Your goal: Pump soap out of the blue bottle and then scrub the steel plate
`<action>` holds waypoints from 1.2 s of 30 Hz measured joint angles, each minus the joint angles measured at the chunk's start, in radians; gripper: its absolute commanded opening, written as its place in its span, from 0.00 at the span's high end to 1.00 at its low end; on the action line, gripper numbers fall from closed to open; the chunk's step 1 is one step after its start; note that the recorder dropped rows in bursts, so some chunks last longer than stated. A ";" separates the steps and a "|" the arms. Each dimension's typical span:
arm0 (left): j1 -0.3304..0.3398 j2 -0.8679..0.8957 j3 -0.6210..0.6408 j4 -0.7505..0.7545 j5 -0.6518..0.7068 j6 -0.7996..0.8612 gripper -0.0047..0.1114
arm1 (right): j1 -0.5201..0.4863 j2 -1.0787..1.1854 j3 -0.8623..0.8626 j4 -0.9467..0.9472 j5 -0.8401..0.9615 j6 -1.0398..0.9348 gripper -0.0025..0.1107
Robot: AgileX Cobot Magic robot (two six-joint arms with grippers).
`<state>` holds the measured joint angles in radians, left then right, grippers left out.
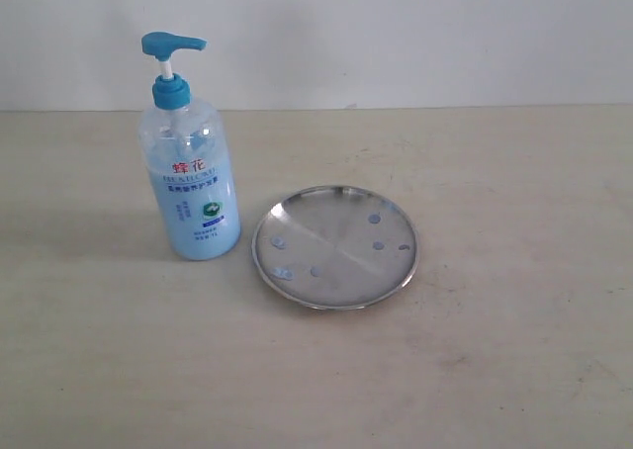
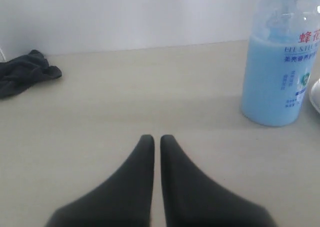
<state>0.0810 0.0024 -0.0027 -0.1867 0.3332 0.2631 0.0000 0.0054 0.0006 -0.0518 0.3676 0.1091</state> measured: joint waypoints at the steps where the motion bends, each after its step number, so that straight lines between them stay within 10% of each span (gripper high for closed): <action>1: 0.000 0.000 0.000 0.000 0.002 -0.029 0.93 | 0.000 0.000 0.000 0.000 0.000 0.000 0.98; 14: 0.000 0.000 0.000 0.152 0.007 -0.453 0.93 | 0.000 0.000 0.000 0.000 0.000 0.000 0.98; 36: 0.000 0.000 0.000 0.187 0.007 -0.476 0.93 | 0.000 0.000 0.000 0.000 0.000 0.000 0.98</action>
<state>0.0810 0.0024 -0.0027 0.0000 0.3399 -0.2131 0.0000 0.0054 0.0006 -0.0518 0.3676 0.1091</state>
